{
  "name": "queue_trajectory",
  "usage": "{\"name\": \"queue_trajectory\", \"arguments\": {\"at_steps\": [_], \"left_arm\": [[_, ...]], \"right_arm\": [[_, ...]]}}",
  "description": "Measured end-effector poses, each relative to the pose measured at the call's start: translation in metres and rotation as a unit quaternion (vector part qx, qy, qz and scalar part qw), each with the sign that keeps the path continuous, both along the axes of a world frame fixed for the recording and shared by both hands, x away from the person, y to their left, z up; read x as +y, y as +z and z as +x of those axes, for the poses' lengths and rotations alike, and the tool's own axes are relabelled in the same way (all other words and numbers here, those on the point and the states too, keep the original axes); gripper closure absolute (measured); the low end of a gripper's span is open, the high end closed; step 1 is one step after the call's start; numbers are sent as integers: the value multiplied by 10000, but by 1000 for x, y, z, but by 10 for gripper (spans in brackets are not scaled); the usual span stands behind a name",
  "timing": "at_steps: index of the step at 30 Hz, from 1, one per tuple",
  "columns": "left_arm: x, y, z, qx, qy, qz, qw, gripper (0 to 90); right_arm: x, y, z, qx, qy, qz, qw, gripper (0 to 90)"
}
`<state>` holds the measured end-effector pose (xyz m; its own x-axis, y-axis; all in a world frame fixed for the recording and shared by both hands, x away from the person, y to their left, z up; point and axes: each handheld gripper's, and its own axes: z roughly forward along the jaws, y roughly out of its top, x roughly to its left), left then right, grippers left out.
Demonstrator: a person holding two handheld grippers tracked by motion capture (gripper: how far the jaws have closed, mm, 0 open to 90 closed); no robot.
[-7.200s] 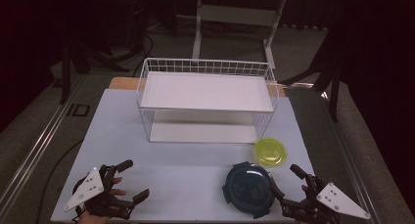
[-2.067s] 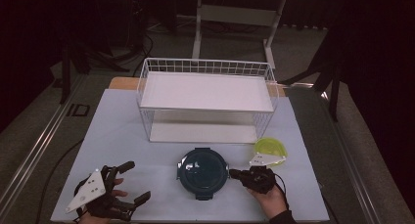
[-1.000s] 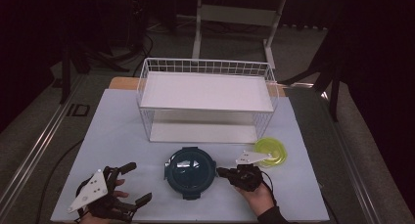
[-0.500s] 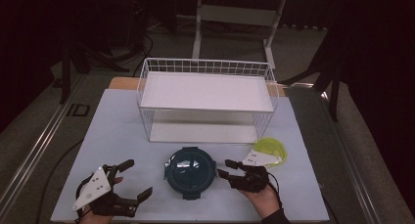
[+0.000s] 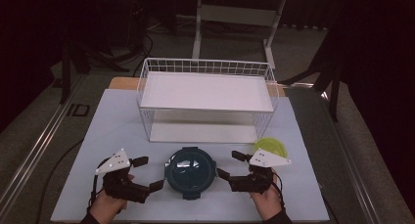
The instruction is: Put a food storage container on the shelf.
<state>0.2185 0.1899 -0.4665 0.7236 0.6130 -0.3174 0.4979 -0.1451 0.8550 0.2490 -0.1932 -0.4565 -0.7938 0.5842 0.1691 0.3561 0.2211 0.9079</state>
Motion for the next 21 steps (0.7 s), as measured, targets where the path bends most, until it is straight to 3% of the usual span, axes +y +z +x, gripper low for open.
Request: {"name": "queue_trajectory", "arguments": {"at_steps": [6, 10, 13, 17, 21], "left_arm": [[-5, -4, 14, 426, 100, -228, 9988, 0], [-11, -12, 23, 541, 209, -122, 9982, 0], [-14, -19, 28, 782, 230, -153, 9966, 0], [-14, -29, 34, 1170, 292, -272, 9923, 0], [-11, -36, 41, 1655, 352, -501, 9843, 17]], "right_arm": [[-4, -1, 8, 226, -68, -82, 9997, 145], [-1, 0, 11, 364, -40, -75, 9993, 139], [4, -1, 13, 559, 56, -81, 9984, 121], [10, -5, 13, 764, -42, -175, 9969, 102], [12, -8, 15, 979, -123, -185, 9949, 102]]}}
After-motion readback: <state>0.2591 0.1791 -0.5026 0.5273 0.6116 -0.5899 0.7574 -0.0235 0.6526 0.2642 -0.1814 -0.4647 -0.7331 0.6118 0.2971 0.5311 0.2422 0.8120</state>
